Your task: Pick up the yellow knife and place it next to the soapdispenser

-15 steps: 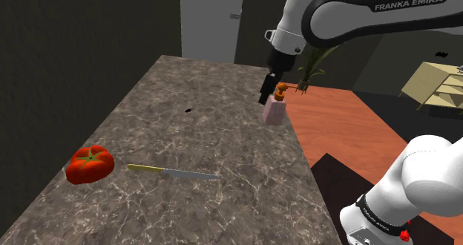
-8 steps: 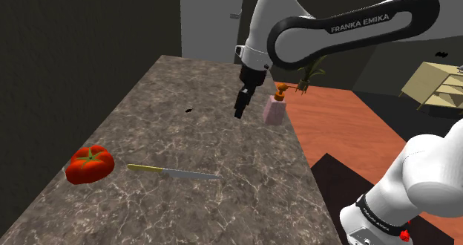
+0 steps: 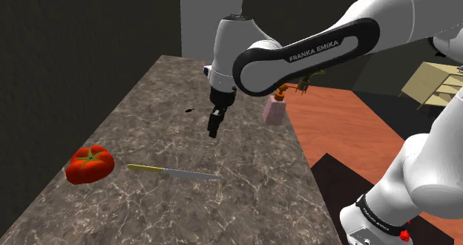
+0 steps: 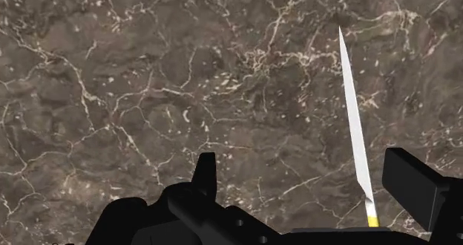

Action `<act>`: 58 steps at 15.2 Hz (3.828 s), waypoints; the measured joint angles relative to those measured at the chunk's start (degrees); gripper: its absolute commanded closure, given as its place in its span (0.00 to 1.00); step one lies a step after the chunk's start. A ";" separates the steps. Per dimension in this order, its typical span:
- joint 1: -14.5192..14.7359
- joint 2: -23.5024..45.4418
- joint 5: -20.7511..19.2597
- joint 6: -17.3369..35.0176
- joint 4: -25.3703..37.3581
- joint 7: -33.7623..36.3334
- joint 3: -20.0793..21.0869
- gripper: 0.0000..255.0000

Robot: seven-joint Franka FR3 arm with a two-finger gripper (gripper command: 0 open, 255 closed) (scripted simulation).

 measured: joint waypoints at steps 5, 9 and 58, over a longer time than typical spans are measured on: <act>3.32 9.57 -4.55 2.03 6.18 2.10 1.33 0.00; 6.57 17.22 -8.07 1.94 12.79 3.32 1.67 0.00; 11.02 23.97 -10.66 -4.66 24.82 3.18 2.45 1.00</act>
